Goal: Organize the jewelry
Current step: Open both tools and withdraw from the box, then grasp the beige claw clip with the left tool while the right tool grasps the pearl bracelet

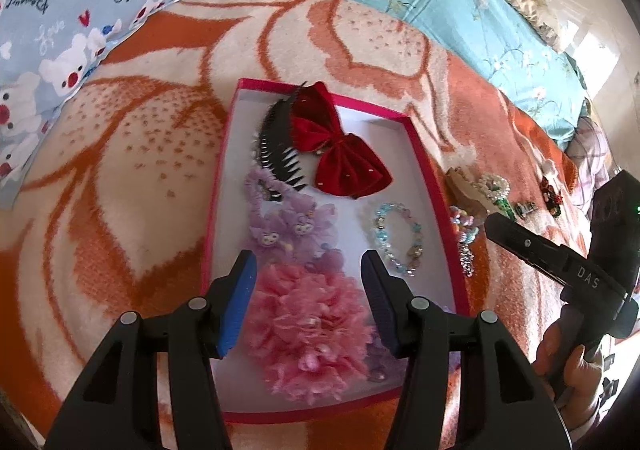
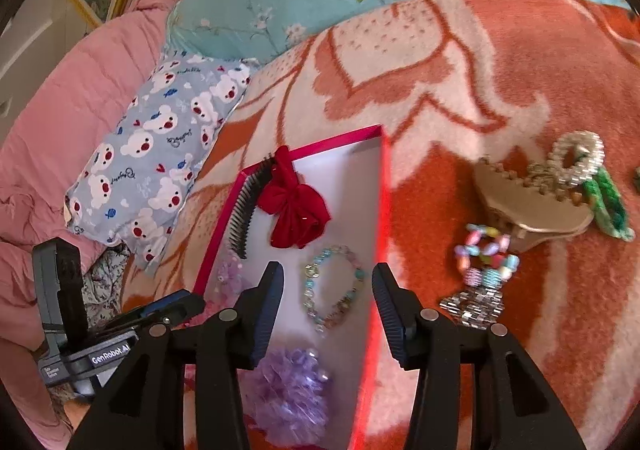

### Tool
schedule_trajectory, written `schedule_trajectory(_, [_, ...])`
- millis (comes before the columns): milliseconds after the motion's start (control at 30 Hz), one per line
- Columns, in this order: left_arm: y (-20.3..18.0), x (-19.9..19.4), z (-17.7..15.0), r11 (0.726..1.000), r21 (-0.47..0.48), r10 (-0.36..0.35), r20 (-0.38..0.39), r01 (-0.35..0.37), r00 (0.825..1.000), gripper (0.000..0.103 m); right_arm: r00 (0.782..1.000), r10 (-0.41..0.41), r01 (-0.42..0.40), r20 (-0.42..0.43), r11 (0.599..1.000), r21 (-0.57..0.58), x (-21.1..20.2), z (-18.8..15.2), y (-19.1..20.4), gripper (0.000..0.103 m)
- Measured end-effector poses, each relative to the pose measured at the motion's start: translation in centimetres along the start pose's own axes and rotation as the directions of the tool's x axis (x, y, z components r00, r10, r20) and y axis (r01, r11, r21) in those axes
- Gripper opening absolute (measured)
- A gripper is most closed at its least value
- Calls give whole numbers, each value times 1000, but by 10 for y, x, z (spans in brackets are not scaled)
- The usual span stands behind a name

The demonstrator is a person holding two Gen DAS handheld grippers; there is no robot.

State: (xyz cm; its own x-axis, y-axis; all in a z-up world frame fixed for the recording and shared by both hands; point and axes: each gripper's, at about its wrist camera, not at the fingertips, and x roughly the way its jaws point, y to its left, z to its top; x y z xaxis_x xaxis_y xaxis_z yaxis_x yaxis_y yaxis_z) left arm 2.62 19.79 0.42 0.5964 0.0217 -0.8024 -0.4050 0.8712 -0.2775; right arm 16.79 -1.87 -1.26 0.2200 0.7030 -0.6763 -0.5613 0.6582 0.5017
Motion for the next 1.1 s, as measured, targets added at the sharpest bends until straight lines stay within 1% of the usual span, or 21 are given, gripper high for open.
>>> schedule_trajectory(300, [-27, -2, 0, 999, 39, -32, -3, 32, 999, 53, 997, -66, 63, 38, 995, 81, -37, -10, -50, 50])
schedule_trajectory(667, [-71, 13, -7, 992, 87, -88, -53, 93, 995, 53, 983, -166, 149, 82, 973, 176, -80, -14, -111, 50])
schedule_trajectory(867, [-90, 15, -7, 988, 113, -101, -61, 107, 993, 53, 978, -187, 164, 96, 964, 208, -90, -14, -131, 50])
schedule_trajectory(1100, [-103, 18, -4, 985, 127, -111, -70, 119, 991, 53, 977, -191, 166, 97, 961, 222, -92, -15, -141, 50])
